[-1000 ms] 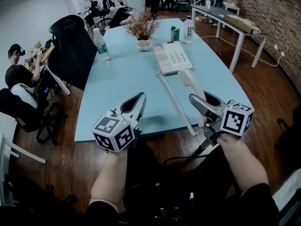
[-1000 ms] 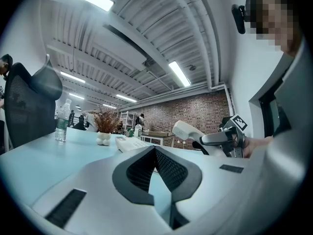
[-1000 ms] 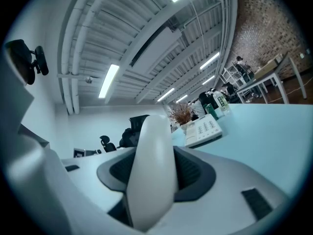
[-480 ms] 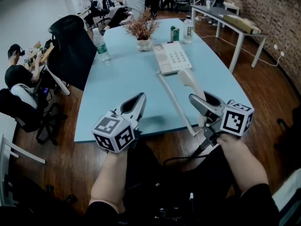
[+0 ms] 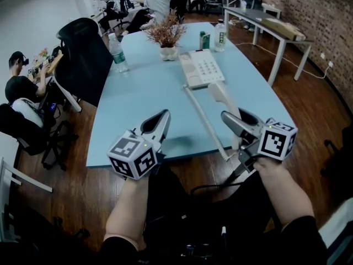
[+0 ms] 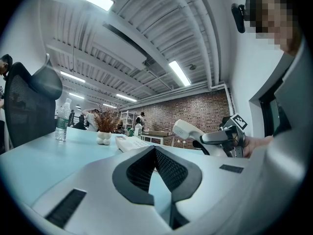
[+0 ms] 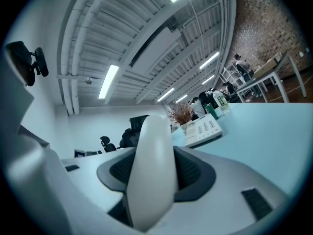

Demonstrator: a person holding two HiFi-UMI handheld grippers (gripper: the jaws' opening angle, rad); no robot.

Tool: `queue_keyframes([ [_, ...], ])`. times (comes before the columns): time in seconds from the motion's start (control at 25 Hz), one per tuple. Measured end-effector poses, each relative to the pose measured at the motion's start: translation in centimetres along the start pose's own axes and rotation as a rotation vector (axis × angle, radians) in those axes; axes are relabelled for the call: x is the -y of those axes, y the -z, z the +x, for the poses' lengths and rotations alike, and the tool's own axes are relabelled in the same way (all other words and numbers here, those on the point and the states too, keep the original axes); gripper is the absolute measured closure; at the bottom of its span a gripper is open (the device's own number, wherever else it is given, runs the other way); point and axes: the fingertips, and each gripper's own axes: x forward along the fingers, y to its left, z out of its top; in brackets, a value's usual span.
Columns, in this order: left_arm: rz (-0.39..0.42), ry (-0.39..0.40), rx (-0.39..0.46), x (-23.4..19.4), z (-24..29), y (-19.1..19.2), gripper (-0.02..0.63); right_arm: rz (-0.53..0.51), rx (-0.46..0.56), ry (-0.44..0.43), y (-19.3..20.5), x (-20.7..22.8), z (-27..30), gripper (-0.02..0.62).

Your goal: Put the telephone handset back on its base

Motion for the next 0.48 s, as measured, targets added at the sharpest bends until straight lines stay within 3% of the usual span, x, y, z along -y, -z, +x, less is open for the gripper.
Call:
queue_keyframes([
  [0.48,-0.011,-0.028,0.010,-1.1,-0.4,-0.3,0.609,0.005,-0.011,0.001,0.1,0.1,0.1,0.360],
])
